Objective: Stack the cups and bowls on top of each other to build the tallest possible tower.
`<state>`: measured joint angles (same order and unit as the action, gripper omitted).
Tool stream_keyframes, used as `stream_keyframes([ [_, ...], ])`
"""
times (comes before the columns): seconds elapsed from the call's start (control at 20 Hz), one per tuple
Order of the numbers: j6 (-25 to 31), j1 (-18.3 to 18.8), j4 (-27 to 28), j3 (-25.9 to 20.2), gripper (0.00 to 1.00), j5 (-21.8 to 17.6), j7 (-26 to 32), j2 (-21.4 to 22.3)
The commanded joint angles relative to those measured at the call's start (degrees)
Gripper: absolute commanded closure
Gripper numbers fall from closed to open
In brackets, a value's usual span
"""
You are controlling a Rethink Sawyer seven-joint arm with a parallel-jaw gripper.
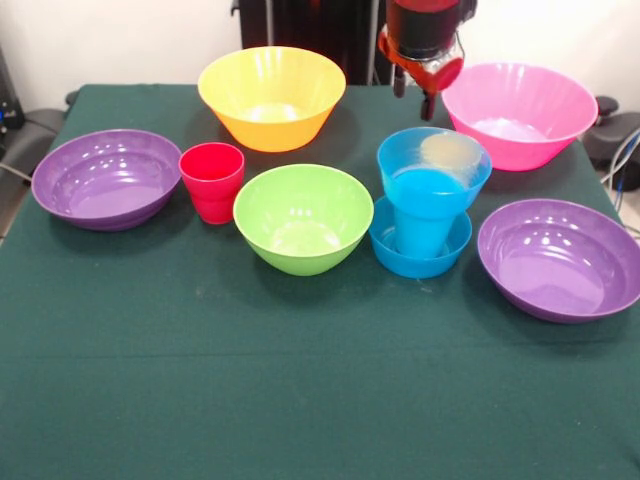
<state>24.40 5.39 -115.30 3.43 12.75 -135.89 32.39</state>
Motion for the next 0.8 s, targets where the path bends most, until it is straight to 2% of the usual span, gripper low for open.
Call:
stream_keyframes([
  [0.05, -2.07, 4.07, -3.94, -5.93, 0.0, -5.02, 2.93, 3.8],
  [0.35, 0.66, 3.91, -2.67, -6.78, 0.0, -5.67, 1.51, 6.47],
  [0.4, 1.88, 4.09, -0.09, -6.42, 0.0, -5.92, 1.81, 5.6],
  [0.45, 1.94, 3.98, 0.03, -6.53, 0.0, -5.92, 1.55, 5.82],
  [0.6, 4.82, 6.02, 8.0, -5.83, 0.0, -6.7, 3.39, 1.35],
  [0.8, 4.36, 7.99, 11.17, -6.76, 0.0, -6.87, 3.88, -1.07],
])
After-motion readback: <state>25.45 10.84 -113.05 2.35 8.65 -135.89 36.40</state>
